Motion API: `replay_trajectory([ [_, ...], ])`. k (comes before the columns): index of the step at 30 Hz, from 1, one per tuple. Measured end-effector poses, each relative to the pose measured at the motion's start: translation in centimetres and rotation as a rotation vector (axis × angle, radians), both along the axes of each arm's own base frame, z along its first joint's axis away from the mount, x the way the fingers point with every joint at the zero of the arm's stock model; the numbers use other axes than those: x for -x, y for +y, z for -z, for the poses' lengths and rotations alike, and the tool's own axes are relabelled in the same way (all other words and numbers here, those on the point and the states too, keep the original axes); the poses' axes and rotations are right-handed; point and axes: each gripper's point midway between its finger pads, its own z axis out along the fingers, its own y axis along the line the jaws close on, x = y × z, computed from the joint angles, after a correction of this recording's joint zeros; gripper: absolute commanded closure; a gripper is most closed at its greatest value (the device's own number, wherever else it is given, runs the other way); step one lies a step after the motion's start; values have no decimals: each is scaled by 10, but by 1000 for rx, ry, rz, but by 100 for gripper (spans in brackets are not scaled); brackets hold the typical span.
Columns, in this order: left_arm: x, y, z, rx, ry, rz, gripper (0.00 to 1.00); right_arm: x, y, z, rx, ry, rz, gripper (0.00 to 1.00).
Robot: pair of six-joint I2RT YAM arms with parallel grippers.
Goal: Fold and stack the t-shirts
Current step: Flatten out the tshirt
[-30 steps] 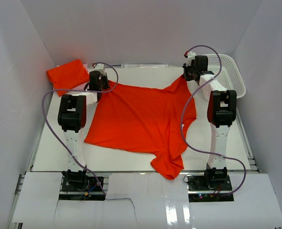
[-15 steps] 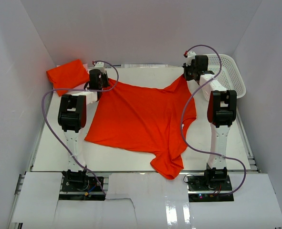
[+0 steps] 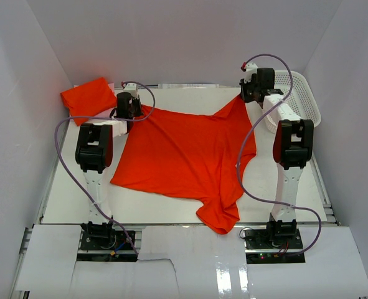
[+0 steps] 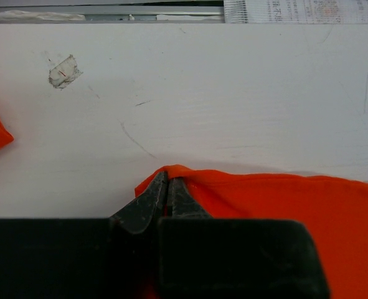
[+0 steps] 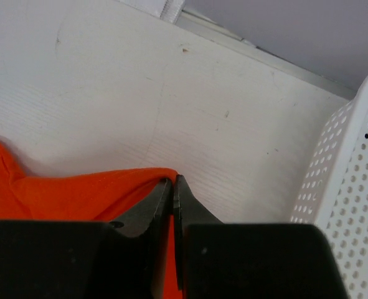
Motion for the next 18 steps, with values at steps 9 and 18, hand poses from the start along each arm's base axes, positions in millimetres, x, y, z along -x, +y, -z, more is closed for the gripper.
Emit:
replay_trajectory([
  [9,-4,20,-4,-34,-11,-109,35,-14,1,-17,9,-28,10,46],
  [18,-32,52,-69,-82,-154,-296,2,-15,-5,-19,32,-39,35,37],
])
